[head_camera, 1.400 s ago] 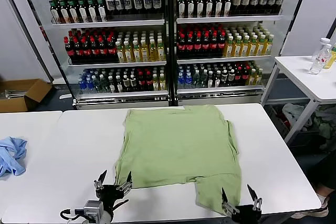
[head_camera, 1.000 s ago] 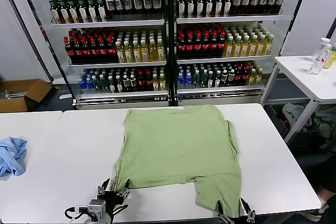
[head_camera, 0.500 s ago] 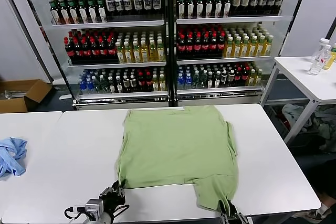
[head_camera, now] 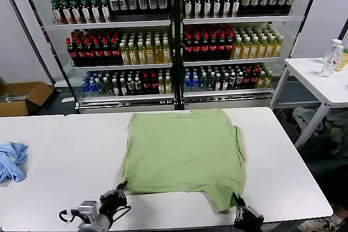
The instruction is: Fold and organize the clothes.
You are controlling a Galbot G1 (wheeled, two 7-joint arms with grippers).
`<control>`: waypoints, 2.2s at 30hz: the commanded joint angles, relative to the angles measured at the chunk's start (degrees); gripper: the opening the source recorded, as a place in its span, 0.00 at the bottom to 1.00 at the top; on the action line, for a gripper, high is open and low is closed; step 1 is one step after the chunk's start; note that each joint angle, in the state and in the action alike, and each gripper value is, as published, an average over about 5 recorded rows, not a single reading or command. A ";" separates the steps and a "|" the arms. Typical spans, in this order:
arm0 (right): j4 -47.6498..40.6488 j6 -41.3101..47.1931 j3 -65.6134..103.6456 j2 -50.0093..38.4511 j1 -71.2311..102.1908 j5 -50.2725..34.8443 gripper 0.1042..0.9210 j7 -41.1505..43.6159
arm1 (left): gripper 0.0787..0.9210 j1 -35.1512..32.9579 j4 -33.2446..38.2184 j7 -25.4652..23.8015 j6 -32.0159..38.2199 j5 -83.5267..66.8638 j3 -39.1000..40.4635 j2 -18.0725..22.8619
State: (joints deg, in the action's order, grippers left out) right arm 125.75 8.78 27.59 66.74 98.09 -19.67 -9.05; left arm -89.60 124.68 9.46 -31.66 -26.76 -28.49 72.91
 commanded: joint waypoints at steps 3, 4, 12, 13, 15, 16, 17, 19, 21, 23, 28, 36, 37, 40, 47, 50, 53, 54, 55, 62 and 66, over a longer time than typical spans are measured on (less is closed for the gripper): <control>-4.63 1.72 -0.83 -5.07 -15.54 -5.49 0.01 -0.35 | 0.01 9.92 -2.92 -1.73 1.54 -7.58 -2.61 -1.43; -5.97 2.10 -1.90 -5.50 -17.83 -5.68 0.01 -0.45 | 0.01 11.12 -4.28 -1.75 1.74 -6.94 -1.97 -1.24; -17.12 5.06 -9.65 -8.02 -31.24 -4.82 0.01 -0.17 | 0.01 19.35 -14.52 -1.74 2.69 -1.69 1.96 0.00; -18.19 5.35 -10.33 -8.23 -32.16 -4.28 0.01 -0.02 | 0.01 20.10 -15.51 -1.72 2.85 -0.68 2.35 0.14; -20.07 5.84 -11.56 -8.51 -33.89 -2.83 0.01 0.37 | 0.01 21.33 -17.38 -1.60 3.20 1.13 3.09 0.49; -20.85 6.05 -12.08 -8.53 -34.59 -2.04 0.01 0.61 | 0.01 21.81 -18.21 -1.52 3.48 1.99 3.41 0.71; -21.57 6.17 -12.54 -8.52 -35.22 -1.19 0.01 0.84 | 0.01 22.24 -19.01 -1.44 3.78 2.93 3.71 0.94; -22.66 6.31 -13.28 -8.20 -36.13 0.26 0.01 1.20 | 0.01 22.86 -20.28 -1.28 4.29 4.73 4.20 1.35; -23.50 6.37 -13.86 -7.74 -36.76 1.58 0.01 1.39 | 0.01 23.20 -21.36 -1.09 4.67 6.35 4.56 1.70; -23.95 7.04 -14.39 -7.28 -37.09 2.90 0.01 1.70 | 0.01 23.24 -22.03 -0.85 4.83 7.57 4.74 1.94; -22.53 9.00 -15.39 -6.92 -35.12 5.28 0.11 4.44 | 0.01 21.56 -21.12 -0.43 4.77 8.65 4.42 2.34; -16.39 6.51 -8.75 -5.60 -25.19 5.89 0.39 4.17 | 0.22 14.64 -15.80 0.67 6.11 9.61 2.92 3.31; -15.74 6.42 -7.50 -5.51 -23.68 5.79 0.42 3.75 | 0.26 13.91 -15.56 0.80 6.18 9.59 2.81 3.38; -14.70 6.84 -4.53 -5.40 -20.55 4.92 0.53 2.46 | 0.36 12.97 -15.82 1.06 6.23 9.39 2.72 3.42; -17.72 14.71 -2.91 -5.15 -22.05 -4.24 0.76 -0.96 | 0.60 16.23 -19.21 1.14 5.23 7.76 3.69 3.08; -19.63 16.69 -4.59 -4.80 -24.21 -8.09 0.84 -1.57 | 0.70 17.85 -20.59 1.09 5.24 7.16 4.18 2.98; -20.75 16.56 -6.60 -4.68 -25.90 -10.00 0.81 -1.01 | 0.79 18.39 -21.05 0.82 5.40 6.21 4.48 2.84; -21.09 16.39 -7.21 -4.68 -26.37 -10.28 0.78 -0.70 | 0.80 18.42 -21.14 0.66 5.42 5.87 4.54 2.79; -21.49 16.13 -7.79 -4.69 -26.79 -10.42 0.75 -0.37 | 0.79 18.43 -21.25 0.46 5.41 5.50 4.59 2.74; -23.57 13.64 -9.33 -5.33 -28.52 -10.55 0.50 1.62 | 0.57 19.07 -22.65 -1.67 4.71 0.61 4.36 2.30; -23.71 12.76 -9.01 -6.57 -28.48 -10.48 0.36 2.45 | 0.44 20.01 -23.29 -3.93 2.62 -7.11 3.43 1.79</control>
State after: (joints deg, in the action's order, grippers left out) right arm 103.44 21.57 19.53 60.69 70.59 -28.18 -7.22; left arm -70.91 103.07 8.66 -26.76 -23.09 -24.31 75.10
